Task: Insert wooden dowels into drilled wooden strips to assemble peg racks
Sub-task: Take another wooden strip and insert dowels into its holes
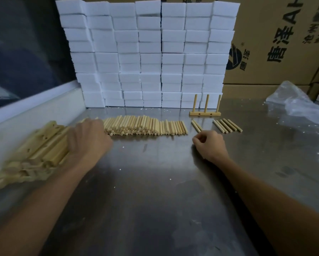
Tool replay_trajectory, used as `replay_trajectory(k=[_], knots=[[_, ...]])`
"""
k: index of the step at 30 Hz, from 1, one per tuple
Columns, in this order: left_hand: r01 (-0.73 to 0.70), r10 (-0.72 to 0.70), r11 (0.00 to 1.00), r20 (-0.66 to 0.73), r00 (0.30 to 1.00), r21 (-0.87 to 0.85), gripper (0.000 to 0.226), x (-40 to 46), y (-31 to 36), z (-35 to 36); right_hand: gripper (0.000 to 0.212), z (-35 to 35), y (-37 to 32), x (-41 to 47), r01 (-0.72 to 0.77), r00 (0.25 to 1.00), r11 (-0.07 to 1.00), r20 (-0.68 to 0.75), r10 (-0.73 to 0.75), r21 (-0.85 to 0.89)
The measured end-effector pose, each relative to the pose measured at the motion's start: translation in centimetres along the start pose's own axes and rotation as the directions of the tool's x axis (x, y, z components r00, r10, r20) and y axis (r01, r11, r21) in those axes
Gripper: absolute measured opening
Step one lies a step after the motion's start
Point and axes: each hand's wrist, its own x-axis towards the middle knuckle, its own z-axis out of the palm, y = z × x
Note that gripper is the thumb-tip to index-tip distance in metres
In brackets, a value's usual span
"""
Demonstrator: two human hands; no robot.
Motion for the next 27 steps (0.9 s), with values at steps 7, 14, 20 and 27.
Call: replay_trajectory(k=[7, 14, 20, 27], knots=[[0.083, -0.138, 0.956, 0.18, 0.974, 0.283, 0.026, 0.1, -2.4, -0.6, 0.009, 0.0, -0.1, -0.1, 0.002, 1.0, 0.997, 0.03, 0.0, -0.072], [0.106, -0.168, 0.939, 0.165, 0.972, 0.328, 0.024, 0.3, -2.7, -0.3, 0.009, 0.0, -0.2, -0.1, -0.005, 1.0, 0.998, 0.03, 0.007, -0.067], [0.087, -0.121, 0.943, 0.089, 0.989, 0.322, 0.021, -0.5, -2.6, 0.1, 0.009, -0.1, -0.3, -0.2, -0.005, 1.0, 0.997, 0.027, 0.007, -0.071], [-0.082, 0.097, 0.942, -0.031, 0.995, 0.326, 0.005, -2.2, -1.4, 0.5, 0.01, -0.1, -0.4, -0.2, -0.004, 0.999, 0.998, 0.032, 0.006, -0.064]])
